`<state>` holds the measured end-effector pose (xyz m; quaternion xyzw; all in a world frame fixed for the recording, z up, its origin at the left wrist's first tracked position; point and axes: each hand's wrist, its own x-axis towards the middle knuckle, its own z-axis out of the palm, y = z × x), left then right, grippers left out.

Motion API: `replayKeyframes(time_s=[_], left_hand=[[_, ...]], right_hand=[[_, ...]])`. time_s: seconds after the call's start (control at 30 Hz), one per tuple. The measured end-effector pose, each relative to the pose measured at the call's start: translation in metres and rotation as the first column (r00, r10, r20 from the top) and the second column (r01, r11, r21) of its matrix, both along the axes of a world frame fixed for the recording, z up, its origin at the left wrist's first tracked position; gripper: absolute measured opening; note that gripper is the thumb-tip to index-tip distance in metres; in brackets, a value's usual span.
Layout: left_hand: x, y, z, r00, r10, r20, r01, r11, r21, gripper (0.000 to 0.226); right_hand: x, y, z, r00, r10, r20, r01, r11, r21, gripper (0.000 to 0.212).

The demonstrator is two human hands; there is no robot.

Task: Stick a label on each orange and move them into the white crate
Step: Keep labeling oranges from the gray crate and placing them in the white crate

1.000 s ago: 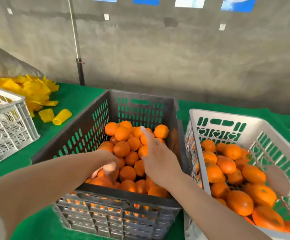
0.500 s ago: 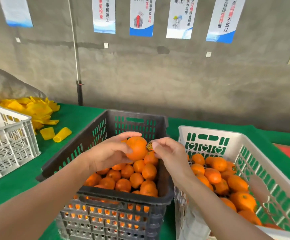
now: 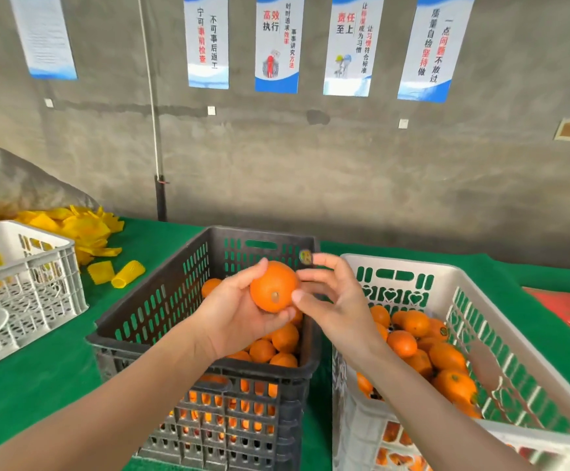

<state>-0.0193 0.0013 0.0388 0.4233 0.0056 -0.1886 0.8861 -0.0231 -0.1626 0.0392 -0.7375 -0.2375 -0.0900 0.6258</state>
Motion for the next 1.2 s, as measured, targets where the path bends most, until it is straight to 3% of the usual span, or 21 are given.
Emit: replayKeyframes(time_s=[0.1, 0.23, 0.33, 0.4, 0.57, 0.9, 1.07, 1.2], left_hand=[[-0.006, -0.014, 0.0, 0.995, 0.005, -0.095, 0.001, 0.998, 0.061, 0.066], [-0.016, -0.022, 0.002, 0.996, -0.06, -0.067, 0.07, 0.984, 0.166, 0.071], [-0.022, -0.027, 0.008, 0.997, -0.028, 0.068, 0.017, 0.989, 0.15, 0.055], [-0.021, -0.031, 0.008, 0.991, 0.049, 0.126, -0.063, 0.992, 0.113, 0.059], [-0.014, -0.042, 0.005, 0.981, 0.189, 0.039, -0.193, 0.974, 0.123, 0.063], [-0.014, -0.054, -0.002, 0.986, 0.164, 0.035, -0.167, 0.96, 0.226, 0.067], [-0.015, -0.055, -0.003, 0.986, 0.157, 0.064, -0.167, 0.961, 0.221, 0.068], [-0.015, -0.056, -0.005, 0.985, 0.165, 0.055, -0.174, 0.957, 0.232, 0.064]], right_hand=[[-0.007, -0.004, -0.003, 0.995, -0.001, 0.097, 0.015, 0.989, -0.145, 0.084], [-0.009, -0.009, -0.006, 0.976, -0.087, 0.197, 0.127, 0.972, -0.198, 0.097], [-0.008, -0.019, -0.002, 0.984, -0.096, 0.152, 0.122, 0.977, -0.173, 0.091], [-0.007, -0.025, 0.003, 0.995, -0.069, 0.077, 0.079, 0.989, -0.127, 0.082], [-0.005, -0.034, 0.012, 0.999, -0.034, -0.03, 0.035, 0.999, 0.031, 0.01], [0.001, -0.032, 0.003, 0.998, -0.049, 0.043, 0.056, 0.983, -0.174, 0.009], [0.001, -0.03, 0.0, 0.973, -0.108, 0.205, 0.165, 0.945, -0.284, 0.008], [-0.001, -0.029, -0.004, 0.897, -0.184, 0.402, 0.321, 0.896, -0.306, 0.012]])
